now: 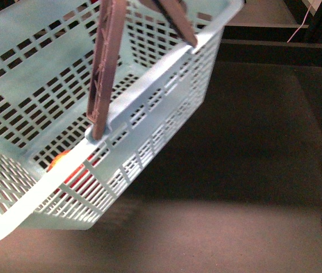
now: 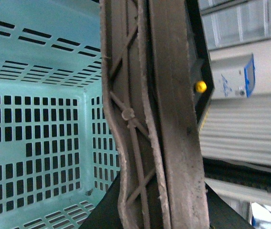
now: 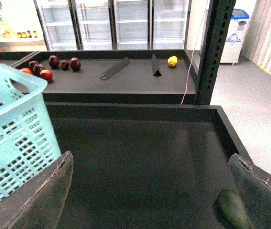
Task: Pick apple with right arm and hold basket with left
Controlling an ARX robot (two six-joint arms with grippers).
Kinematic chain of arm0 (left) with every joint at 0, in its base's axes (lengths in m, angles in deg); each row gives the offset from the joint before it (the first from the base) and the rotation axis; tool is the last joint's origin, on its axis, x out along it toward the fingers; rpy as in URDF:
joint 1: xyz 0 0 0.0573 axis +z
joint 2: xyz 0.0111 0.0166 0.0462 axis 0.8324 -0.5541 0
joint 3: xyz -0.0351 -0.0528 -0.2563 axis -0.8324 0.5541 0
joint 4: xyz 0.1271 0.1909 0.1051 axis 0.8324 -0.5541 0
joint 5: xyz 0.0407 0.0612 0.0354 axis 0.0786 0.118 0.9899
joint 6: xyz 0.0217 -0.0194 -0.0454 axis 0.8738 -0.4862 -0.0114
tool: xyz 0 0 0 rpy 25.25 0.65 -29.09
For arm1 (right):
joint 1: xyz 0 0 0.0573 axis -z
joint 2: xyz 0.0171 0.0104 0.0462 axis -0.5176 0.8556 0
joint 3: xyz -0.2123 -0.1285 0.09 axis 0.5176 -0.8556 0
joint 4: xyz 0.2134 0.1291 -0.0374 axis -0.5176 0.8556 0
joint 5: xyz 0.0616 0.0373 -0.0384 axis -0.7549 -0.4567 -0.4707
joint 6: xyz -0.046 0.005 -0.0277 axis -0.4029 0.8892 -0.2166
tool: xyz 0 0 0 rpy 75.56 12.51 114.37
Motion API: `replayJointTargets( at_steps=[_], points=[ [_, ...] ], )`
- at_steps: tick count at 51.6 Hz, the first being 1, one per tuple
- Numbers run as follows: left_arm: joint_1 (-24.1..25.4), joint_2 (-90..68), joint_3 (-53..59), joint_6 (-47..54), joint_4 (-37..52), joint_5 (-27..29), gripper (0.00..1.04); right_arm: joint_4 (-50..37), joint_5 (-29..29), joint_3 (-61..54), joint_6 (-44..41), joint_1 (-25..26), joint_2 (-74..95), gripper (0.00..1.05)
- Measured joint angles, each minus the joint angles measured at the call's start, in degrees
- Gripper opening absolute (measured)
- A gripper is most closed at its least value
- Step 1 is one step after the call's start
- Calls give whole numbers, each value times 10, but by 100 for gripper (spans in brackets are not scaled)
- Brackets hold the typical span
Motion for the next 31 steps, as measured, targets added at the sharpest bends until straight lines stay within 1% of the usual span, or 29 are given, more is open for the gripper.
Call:
replayJointTargets(
  at_steps=[6,11,14,19,31],
  points=[
    [45,-37,-20,-20,-8,29,16,0,0,0,0,0,0,96],
    [96,-86,-56,-42,-28,53,16,0,0,0,0,0,0,96],
    [117,-115,-78,-49,-38,63,16,0,0,0,0,0,0,96],
    [132,-151,-99,-57,-45,71,16,0,0,0,0,0,0,96],
    [152,-186,-97,-108,-42,71,16,0,0,0,0,0,0,96]
  ],
)
